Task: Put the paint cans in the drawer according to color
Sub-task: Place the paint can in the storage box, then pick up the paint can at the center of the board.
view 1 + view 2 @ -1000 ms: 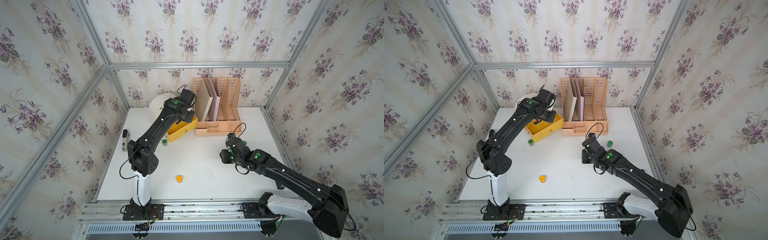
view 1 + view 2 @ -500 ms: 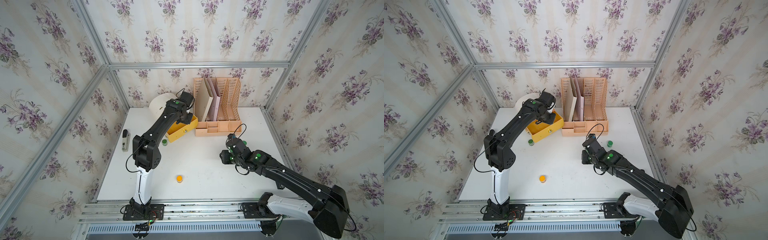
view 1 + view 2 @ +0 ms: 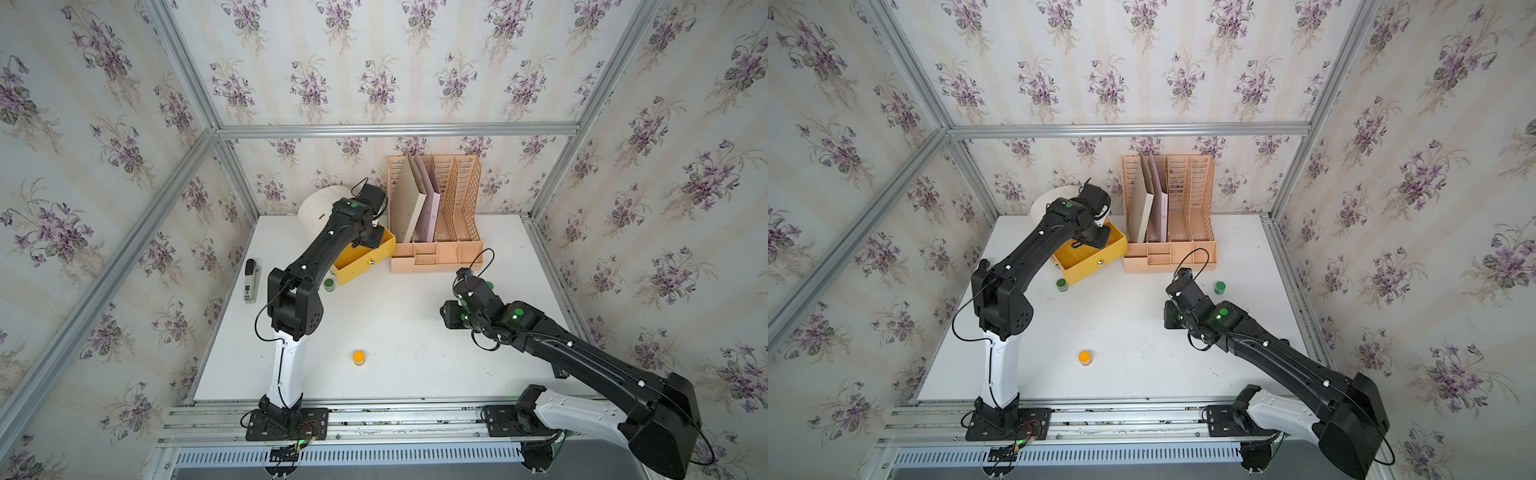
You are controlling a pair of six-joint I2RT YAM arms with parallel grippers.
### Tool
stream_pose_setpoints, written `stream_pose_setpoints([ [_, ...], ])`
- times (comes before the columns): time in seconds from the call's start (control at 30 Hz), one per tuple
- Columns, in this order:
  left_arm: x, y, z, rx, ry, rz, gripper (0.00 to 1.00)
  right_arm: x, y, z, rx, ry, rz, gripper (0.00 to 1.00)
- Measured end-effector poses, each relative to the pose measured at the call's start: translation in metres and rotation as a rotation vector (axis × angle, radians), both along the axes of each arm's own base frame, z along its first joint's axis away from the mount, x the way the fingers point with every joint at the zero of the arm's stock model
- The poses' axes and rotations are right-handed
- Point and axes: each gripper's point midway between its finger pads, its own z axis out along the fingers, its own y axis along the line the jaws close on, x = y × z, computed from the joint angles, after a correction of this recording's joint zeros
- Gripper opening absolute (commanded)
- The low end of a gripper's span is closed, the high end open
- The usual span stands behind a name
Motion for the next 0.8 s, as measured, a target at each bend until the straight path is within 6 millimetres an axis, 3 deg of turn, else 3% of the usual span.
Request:
stream_pose_setpoints([
  [0.2,0.002,0.0,0.001,-0.004,-0.004,0.0,0.47,-0.001,0.0,0.0,0.004,0.002,-0.001,0.41],
  [0.43,0.004,-0.001,0.006,-0.009,-0.015,0.001,0.48,-0.002,0.0,0.002,0.015,0.0,-0.001,0.4],
  [0.67,-0.007,0.003,0.042,-0.034,-0.068,-0.001,0.5,-0.003,0.001,0.005,0.028,-0.002,0.005,0.4],
  [0.8,-0.029,0.006,0.066,-0.048,-0.098,-0.013,0.51,-0.003,0.005,0.01,0.054,-0.013,0.015,0.39],
])
